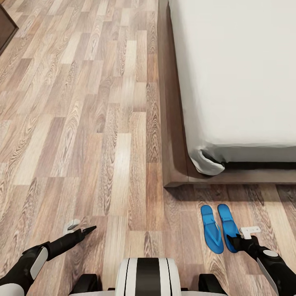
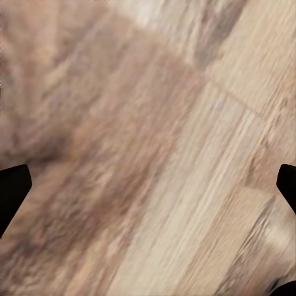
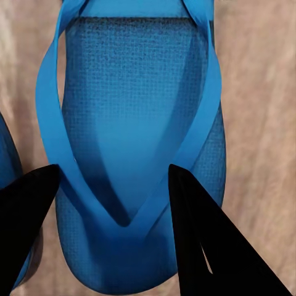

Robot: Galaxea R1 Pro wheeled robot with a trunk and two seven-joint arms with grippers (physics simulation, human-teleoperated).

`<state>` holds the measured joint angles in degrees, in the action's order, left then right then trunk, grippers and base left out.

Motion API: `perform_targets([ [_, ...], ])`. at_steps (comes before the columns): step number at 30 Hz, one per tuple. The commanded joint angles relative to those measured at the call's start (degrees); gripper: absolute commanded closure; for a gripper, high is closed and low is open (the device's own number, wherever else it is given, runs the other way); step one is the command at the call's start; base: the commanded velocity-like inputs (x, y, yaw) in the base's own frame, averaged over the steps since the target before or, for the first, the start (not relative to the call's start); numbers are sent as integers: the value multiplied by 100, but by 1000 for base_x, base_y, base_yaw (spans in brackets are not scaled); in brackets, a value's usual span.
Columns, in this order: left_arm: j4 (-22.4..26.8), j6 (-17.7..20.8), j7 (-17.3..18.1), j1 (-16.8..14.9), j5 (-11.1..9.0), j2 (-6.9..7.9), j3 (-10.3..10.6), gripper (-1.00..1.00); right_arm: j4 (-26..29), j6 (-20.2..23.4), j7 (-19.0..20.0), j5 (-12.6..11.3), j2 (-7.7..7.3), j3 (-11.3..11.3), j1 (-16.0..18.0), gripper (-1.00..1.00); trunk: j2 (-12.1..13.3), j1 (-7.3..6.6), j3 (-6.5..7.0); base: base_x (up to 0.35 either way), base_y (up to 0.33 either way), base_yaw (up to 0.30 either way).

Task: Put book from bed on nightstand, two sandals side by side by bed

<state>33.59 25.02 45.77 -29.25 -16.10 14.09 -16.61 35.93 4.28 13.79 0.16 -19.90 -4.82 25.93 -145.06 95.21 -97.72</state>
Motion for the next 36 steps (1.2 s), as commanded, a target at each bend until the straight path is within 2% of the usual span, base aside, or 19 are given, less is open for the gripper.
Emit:
perform_targets([
  [1, -1, 47, 11, -2, -34, -1, -9, -100, 11, 34, 42, 2, 3, -27, 0, 100, -1, -1, -3, 0, 0, 0],
  [7, -1, 47, 11, -2, -34, 3, -13, -100, 11, -5, 37, 4, 3, -27, 0, 100, -1, -1, -3, 0, 0, 0],
  [8, -1, 47, 11, -2, -34, 1, -13, -100, 11, -7, 38, 3, 3, -27, 0, -100, -1, -1, -3, 0, 0, 0],
  [26, -1, 51, 11, -2, -34, 6, -17, -100, 11, -8, 38, 1, 3, -32, 0, -100, -1, -1, -3, 0, 0, 0],
  [36, -1, 55, 3, -2, -34, -1, -9, -100, 11, 13, 49, 1, 3, -30, 0, -100, 12, -27, 219, 0, 0, 0],
])
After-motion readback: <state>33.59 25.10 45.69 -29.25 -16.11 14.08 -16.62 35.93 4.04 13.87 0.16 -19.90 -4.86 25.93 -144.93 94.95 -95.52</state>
